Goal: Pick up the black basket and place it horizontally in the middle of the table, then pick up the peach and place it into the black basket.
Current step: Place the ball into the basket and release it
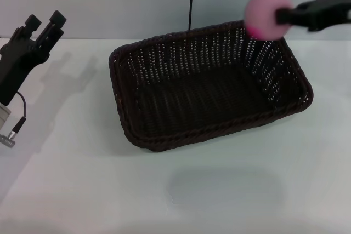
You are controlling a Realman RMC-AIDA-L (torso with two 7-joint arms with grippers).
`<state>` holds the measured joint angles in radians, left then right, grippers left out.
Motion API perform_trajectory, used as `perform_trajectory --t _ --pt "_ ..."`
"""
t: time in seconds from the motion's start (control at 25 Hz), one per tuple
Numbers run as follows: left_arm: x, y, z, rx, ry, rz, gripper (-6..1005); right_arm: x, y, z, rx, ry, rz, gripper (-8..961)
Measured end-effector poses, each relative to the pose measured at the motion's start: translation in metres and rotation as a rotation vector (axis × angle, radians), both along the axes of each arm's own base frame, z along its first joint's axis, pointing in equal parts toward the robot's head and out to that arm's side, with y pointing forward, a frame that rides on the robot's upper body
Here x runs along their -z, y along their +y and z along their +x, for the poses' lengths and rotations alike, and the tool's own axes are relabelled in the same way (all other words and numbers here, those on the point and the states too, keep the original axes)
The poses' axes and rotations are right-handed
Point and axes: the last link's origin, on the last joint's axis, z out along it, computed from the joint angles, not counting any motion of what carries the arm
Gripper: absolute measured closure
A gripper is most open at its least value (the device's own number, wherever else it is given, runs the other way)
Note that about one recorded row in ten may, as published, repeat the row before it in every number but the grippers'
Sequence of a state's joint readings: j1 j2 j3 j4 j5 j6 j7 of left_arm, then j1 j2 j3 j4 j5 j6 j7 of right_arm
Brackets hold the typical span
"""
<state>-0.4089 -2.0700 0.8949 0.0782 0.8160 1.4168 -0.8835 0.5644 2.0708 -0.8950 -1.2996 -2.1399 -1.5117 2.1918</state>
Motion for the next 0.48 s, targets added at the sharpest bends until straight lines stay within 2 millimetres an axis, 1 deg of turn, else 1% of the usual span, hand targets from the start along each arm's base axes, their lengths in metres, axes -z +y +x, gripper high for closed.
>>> perform_trajectory --t 0.04,0.08,0.12,0.16,0.2,0.24,0.36,0.48 --pt "0.0 0.0 0.0 0.0 0.0 0.0 212 0.015 0.0 -0.003 -0.009 -0.015 -0.056 867" --pt "0.0 -0.001 0.0 -0.001 0.0 -0.001 212 0.015 0.0 -0.003 -0.009 -0.015 -0.056 862" --pt "0.0 -0.001 -0.001 -0.002 0.0 0.0 212 0.02 0.001 -0.002 -0.006 -0.018 -0.076 857" --pt "0.0 -0.002 -0.001 -0.004 -0.001 0.001 212 0.033 0.001 0.0 0.011 -0.02 -0.127 852" --pt "0.0 -0.002 -0.001 -0.004 -0.001 0.001 212 0.033 0.001 0.0 0.011 -0.02 -0.127 847" --pt "0.0 -0.002 -0.002 -0.005 -0.001 0.001 212 0.039 0.001 0.002 0.019 -0.015 -0.15 842" --pt "0.0 -0.002 -0.002 -0.004 -0.002 0.002 213 0.048 0.001 0.005 0.034 0.0 -0.184 827" --pt "-0.001 -0.003 -0.001 -0.001 -0.004 0.004 213 0.049 0.001 0.006 0.035 0.005 -0.186 746"
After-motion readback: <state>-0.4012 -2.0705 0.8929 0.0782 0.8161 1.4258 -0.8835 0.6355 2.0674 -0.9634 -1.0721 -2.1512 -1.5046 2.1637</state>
